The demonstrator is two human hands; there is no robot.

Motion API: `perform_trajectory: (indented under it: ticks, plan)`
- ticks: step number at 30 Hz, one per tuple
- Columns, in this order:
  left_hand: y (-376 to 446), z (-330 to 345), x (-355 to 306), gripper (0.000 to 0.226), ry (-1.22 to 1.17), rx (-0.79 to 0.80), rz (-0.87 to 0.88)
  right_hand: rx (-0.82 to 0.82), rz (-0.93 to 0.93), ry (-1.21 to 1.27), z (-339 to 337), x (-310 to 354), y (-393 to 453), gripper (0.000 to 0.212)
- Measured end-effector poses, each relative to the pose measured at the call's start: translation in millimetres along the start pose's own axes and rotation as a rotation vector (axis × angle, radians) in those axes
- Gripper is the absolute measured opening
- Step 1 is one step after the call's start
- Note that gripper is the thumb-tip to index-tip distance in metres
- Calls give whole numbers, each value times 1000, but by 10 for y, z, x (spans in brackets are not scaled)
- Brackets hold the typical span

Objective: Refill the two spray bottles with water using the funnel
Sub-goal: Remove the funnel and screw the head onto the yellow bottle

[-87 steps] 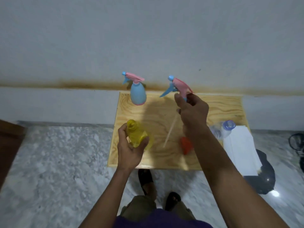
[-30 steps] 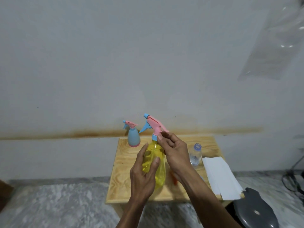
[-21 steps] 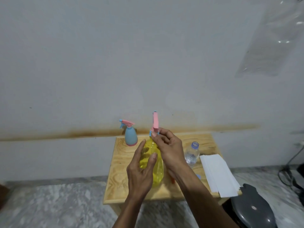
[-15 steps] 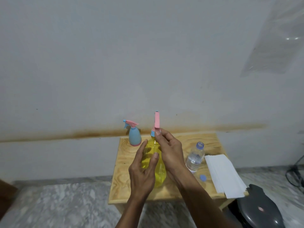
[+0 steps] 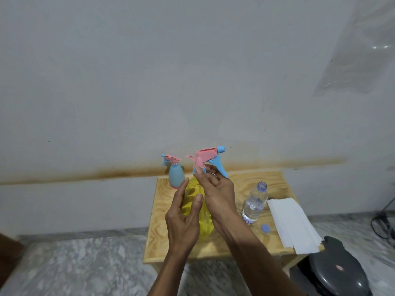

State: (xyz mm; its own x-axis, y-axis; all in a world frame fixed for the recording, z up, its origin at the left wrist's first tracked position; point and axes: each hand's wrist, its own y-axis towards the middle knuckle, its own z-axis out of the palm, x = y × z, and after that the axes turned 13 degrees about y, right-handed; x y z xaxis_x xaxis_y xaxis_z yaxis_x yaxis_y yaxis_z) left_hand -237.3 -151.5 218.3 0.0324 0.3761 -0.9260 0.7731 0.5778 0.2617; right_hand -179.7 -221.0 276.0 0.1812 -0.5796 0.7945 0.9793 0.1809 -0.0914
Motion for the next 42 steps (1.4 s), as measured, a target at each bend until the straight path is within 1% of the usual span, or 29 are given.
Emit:
perform_trajectory:
  ticks: [4, 7, 10, 12, 14, 16, 18, 21, 25, 28, 32, 42]
  plan:
    - [26, -8, -31, 48, -9, 18, 13, 43, -5, -51, 1, 20, -10, 19]
    - [51, -18, -47, 47, -14, 25, 23, 7, -23, -24, -2, 25, 10, 18]
    - [61, -19, -38, 47, -26, 29, 25, 4, -25, -52, -3, 23, 23, 24]
    - [64, -17, -23, 47, -38, 30, 21, 27, 8, -51, -13, 19, 27, 19]
    - [66, -18, -20, 46, -44, 31, 13, 11, -2, -44, -14, 5, 40, 17]
    - [66, -28, -18, 45, -37, 30, 10, -15, -49, -53, -16, -20, 53, 23]
    - [69, -44, -20, 44, -34, 32, 13, -6, -38, -45, -6, -28, 54, 26]
    - [81, -65, -8, 45, -27, 33, 17, 19, -13, -42, -3, -23, 58, 20]
    - [74, -90, 18, 45, -8, 54, 20, -8, -32, -5, -11, -33, 73, 29]
    - [64, -106, 35, 45, -8, 69, 23, 21, -31, -49, -24, -35, 71, 26]
    - [29, -116, 39, 45, 15, 81, 17, -15, -98, -182, -59, -92, 96, 22]
    - [-70, -60, 137, 51, 21, 100, 48, -88, -91, -233, -131, -106, 75, 21]
